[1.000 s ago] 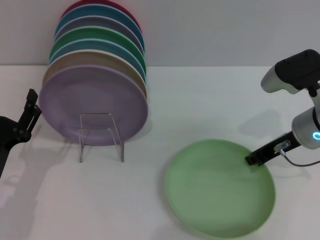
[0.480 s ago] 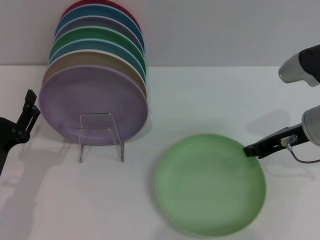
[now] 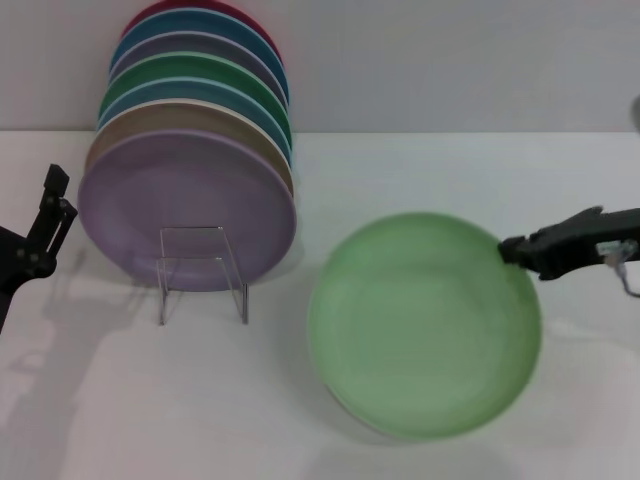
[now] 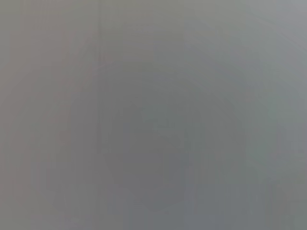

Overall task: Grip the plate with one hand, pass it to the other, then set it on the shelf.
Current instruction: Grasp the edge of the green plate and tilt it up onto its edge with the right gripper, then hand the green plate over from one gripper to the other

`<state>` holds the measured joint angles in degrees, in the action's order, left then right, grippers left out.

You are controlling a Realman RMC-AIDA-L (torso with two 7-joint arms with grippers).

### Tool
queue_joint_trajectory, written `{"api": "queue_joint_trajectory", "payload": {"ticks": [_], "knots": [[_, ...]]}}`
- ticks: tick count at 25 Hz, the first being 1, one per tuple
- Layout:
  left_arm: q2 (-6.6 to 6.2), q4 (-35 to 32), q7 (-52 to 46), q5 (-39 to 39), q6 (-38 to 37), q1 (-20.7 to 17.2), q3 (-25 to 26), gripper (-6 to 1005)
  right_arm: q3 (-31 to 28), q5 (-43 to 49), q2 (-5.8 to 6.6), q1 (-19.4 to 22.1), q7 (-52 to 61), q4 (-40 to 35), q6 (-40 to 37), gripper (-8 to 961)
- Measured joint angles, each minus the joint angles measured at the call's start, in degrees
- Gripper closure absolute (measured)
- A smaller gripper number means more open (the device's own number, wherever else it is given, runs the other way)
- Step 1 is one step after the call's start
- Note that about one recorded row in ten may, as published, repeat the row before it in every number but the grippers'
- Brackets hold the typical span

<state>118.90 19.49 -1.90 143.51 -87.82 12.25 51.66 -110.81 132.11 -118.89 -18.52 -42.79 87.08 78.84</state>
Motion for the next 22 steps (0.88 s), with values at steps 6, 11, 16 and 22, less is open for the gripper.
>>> {"api": "queue_joint_trajectory", "payload": {"ticks": [6, 11, 16, 22], "knots": [[-0.38, 2.58, 1.91, 1.78, -3.31, 0.73, -1.68, 293, -4.14, -13.57, -0.22, 8.02, -11.95, 2.07, -6.22, 938], [-1.96, 8.66, 0.67, 9.3, 3.04, 3.26, -1.31, 294, -7.17, -26.1, -0.41, 11.58, -26.29, -4.48, -10.65, 936], [-6.36, 28.84, 1.26, 18.79, 29.43, 2.67, 1.5, 296, -9.3, -30.73, -0.35, 11.31, -31.76, -9.03, -10.78, 935], [-13.55, 53.79, -1.5, 21.98, 61.45, 4.11, 1.43, 298, -8.88, -30.41, -0.34, 11.06, -36.3, -9.59, -10.59, 933]]}}
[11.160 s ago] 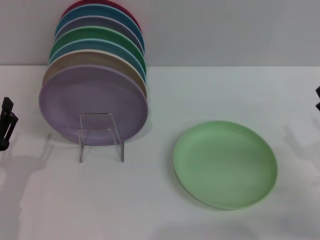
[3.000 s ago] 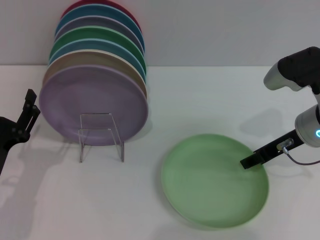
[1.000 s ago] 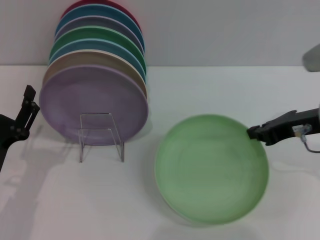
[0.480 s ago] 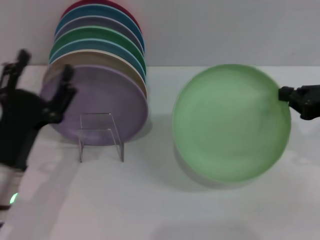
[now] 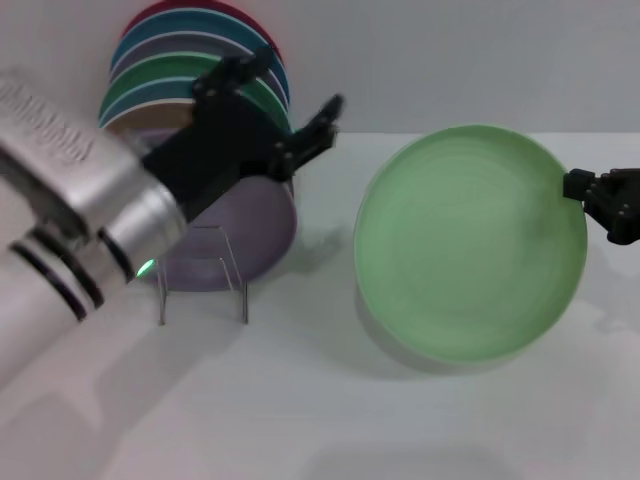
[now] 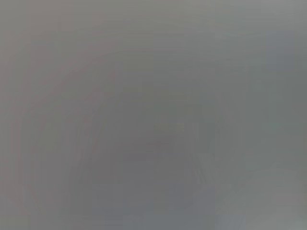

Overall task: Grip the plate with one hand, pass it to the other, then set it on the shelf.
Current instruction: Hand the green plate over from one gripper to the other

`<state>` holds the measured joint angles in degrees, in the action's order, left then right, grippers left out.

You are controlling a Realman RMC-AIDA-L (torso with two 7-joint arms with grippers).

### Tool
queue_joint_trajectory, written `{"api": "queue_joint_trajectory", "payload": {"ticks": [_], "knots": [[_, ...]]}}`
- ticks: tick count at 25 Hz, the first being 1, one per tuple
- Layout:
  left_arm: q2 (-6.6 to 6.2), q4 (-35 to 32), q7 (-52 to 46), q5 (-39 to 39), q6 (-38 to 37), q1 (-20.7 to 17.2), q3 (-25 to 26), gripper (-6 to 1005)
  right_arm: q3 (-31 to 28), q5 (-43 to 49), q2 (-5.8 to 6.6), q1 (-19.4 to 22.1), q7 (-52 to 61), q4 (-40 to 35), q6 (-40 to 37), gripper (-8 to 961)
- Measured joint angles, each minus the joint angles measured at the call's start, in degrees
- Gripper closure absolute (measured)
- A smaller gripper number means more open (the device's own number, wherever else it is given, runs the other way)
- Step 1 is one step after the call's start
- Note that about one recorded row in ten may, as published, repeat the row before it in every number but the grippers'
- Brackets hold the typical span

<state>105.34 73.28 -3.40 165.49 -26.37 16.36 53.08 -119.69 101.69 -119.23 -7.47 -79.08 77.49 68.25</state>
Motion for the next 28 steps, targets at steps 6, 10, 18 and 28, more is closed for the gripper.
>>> {"api": "queue_joint_trajectory", "payload": {"ticks": [6, 10, 18, 28], "knots": [[-8.14, 10.04, -10.75, 0.02, 12.66, 7.02, -4.64, 300, 0.01, 0.05, 0.14, -1.0, -1.7, -0.99, -0.2, 931], [-10.89, 14.14, -14.78, -0.03, 19.42, 10.16, -6.7, 302, 0.01, 0.09, 0.22, -1.68, -2.19, -1.31, 0.03, 930], [-6.63, 21.13, -5.94, -3.43, 41.42, 10.43, -2.6, 305, 0.07, 0.29, 0.23, -2.28, -2.26, -2.01, 0.05, 927], [10.95, 21.84, 41.23, -28.7, 62.47, 3.81, 18.5, 308, 0.73, 0.56, 0.14, -2.15, -2.92, -2.29, 0.12, 924]]}}
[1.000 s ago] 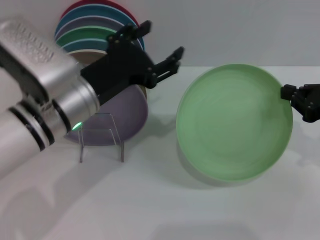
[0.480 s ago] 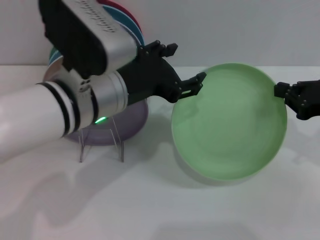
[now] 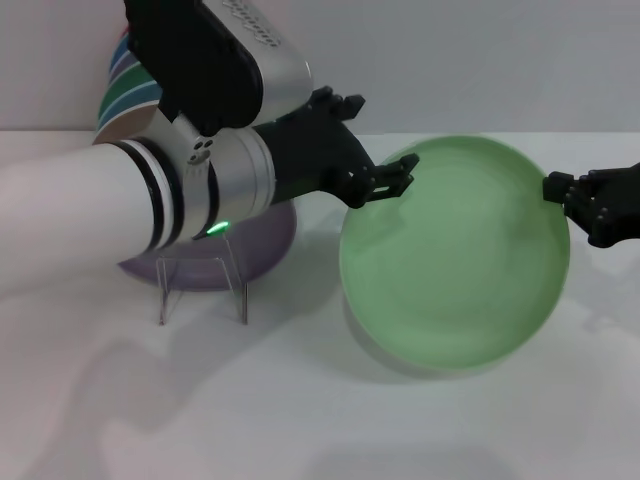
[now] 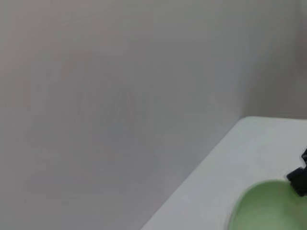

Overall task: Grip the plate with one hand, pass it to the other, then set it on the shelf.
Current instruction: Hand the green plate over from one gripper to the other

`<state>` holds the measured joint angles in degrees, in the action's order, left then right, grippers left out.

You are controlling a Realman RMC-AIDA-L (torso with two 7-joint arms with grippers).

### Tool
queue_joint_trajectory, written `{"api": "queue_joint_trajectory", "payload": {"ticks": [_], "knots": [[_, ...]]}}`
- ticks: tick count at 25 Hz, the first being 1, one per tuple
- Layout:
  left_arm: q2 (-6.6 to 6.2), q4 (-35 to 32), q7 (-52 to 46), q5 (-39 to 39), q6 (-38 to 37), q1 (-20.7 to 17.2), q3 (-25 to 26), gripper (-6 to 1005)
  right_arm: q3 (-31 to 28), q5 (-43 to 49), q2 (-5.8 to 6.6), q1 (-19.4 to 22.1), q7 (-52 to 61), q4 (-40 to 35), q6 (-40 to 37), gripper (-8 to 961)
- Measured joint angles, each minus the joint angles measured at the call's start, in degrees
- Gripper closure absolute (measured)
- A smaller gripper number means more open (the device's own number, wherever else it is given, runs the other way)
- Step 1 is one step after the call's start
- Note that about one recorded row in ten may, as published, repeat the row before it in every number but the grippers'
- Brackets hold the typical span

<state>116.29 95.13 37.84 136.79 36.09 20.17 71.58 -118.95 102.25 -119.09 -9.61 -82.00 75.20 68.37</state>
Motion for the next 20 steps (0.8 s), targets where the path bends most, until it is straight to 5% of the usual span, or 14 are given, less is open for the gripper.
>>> {"api": "queue_joint_trajectory", "payload": {"ticks": [2, 5, 20], "knots": [[2.33, -0.09, 7.44, -4.35, 3.41, -1.1, 3.43, 309, 0.23, 0.03, 0.0, -0.14, 0.0, -0.22, -0.01, 924], [1.51, -1.02, 11.51, -9.77, 4.37, -0.77, 4.28, 310, 0.42, 0.13, 0.06, -0.28, -0.02, -0.41, -0.02, 923], [2.08, -6.78, 12.48, -10.08, 5.41, 1.22, 5.22, 315, 2.27, -0.8, -0.14, -0.13, -0.06, 2.03, 1.71, 918]]}}
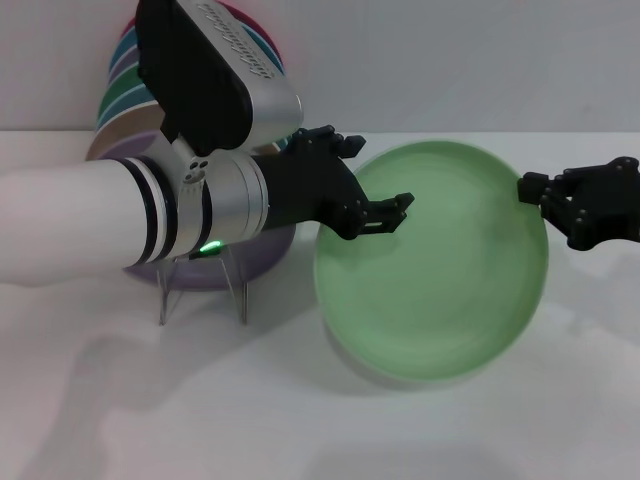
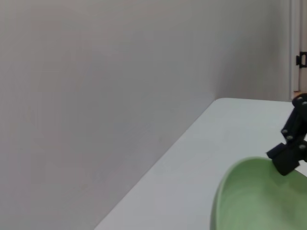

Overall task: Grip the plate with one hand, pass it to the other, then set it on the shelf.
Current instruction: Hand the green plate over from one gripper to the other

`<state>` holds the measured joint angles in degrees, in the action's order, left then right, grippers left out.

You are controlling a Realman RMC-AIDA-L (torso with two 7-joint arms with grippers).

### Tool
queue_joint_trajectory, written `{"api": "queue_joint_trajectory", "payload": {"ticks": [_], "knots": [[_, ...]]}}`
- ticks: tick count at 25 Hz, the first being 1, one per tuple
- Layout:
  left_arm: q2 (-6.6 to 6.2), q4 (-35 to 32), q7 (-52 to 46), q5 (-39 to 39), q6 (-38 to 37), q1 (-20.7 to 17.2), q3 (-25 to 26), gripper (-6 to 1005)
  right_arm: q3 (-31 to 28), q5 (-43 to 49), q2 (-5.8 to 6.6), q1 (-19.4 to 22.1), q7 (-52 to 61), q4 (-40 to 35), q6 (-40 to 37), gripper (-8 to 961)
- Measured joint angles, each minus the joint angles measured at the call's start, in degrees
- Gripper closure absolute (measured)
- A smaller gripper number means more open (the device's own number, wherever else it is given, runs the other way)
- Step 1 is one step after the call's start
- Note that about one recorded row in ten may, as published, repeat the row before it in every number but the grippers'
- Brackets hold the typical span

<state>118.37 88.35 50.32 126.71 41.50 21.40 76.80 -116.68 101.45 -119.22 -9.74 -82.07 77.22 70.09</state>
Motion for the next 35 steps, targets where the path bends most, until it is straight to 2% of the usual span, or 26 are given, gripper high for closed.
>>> {"api": "queue_joint_trajectory", "payload": {"ticks": [10, 15, 30, 35], "knots": [[0.1, 0.43, 3.44, 0.87, -1.28, -0.66, -1.27, 319, -0.02, -0.38, -0.05, -0.09, -0.02, 0.13, 0.43, 915], [0.1, 0.56, 4.92, 2.97, -7.51, -2.16, -4.85, 556, -0.04, -0.6, -0.04, -0.08, -0.07, 0.12, 0.59, 914], [0.09, 1.62, 5.45, 3.82, -11.62, -3.33, -7.23, 876, -0.92, -9.76, 0.12, 1.06, -4.74, -3.75, 7.12, 909], [0.1, 2.03, 5.57, 3.8, -13.27, -3.63, -7.6, 901, -5.89, -13.99, 0.03, 1.38, -5.13, -7.92, 9.88, 742]]}}
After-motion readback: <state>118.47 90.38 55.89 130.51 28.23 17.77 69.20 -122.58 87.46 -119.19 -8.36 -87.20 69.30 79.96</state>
